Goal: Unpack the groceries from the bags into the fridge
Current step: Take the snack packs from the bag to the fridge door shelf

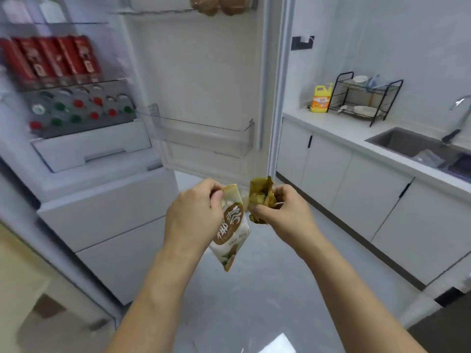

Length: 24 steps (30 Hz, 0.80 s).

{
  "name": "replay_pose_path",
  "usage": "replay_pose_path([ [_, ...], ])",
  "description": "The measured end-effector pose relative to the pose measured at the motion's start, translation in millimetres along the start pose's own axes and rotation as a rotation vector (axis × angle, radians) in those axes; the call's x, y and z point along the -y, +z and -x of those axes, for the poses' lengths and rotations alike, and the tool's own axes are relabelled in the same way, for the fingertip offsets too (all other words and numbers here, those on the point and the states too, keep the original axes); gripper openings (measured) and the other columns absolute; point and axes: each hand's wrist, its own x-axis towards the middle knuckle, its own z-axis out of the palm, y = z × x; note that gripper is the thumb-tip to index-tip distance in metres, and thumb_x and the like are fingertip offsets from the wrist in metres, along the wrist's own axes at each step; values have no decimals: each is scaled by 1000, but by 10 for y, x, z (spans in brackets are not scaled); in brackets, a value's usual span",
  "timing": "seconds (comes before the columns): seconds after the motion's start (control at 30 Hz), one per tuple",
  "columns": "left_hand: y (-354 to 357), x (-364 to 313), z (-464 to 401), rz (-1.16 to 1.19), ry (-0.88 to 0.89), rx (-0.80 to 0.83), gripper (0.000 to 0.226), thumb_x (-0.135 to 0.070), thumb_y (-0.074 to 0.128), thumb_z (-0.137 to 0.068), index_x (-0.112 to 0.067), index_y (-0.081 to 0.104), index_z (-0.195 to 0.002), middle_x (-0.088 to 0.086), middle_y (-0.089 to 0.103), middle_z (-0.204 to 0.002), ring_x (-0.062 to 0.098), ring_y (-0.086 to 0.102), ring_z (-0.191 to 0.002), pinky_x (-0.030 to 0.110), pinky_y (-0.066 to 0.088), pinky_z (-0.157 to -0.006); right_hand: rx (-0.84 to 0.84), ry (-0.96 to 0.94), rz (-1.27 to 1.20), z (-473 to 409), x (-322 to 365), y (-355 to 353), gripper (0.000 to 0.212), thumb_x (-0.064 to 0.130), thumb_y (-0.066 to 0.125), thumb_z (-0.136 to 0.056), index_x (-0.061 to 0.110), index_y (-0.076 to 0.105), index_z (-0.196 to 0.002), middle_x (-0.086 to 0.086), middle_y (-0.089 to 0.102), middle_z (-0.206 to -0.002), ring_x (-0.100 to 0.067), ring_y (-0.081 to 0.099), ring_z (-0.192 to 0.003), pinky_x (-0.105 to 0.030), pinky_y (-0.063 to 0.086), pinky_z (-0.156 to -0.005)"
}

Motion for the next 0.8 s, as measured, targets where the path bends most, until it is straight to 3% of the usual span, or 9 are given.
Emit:
replay_pose_path([
  [0.2, -457, 647, -80, -69, -96, -52, 15, -25, 52, -96, -26, 67, -96, -6, 70, -86, 23, 63, -84, 39, 52, -71, 120, -66, -12, -101, 276, 771, 32, 24, 77, -74, 23, 55, -98, 9, 66, -83, 7, 63, -64, -24, 55, -65],
  [0.4, -765, 1068, -238, -105, -133, -99, 16, -25, 51, -97, -26, 67, -98, -6, 70, -89, 22, 62, -86, 36, 51, -72, 167, -103, -8, -219, 480, 1372, 40, 33, 81, -71, 25, 56, -101, 8, 67, -89, -4, 67, -77, -33, 59, -75],
  [0.67, -1081, 1513, -419, -149, -204, -155, 16, -27, 51, -98, -26, 66, -102, -7, 70, -90, 18, 62, -86, 36, 52, -72, 272, -142, -63, -424, 764, 1983, 40, 28, 81, -76, 19, 56, -106, 3, 67, -93, -6, 68, -77, -28, 59, -71],
  [0.8, -1217, 1753, -523, -173, -256, -194, 16, -27, 51, -98, -28, 66, -102, -8, 70, -91, 18, 63, -89, 38, 53, -76, 338, -181, -67, -583, 909, 2304, 38, 26, 80, -77, 18, 56, -106, 2, 67, -94, -6, 66, -79, -19, 53, -63],
])
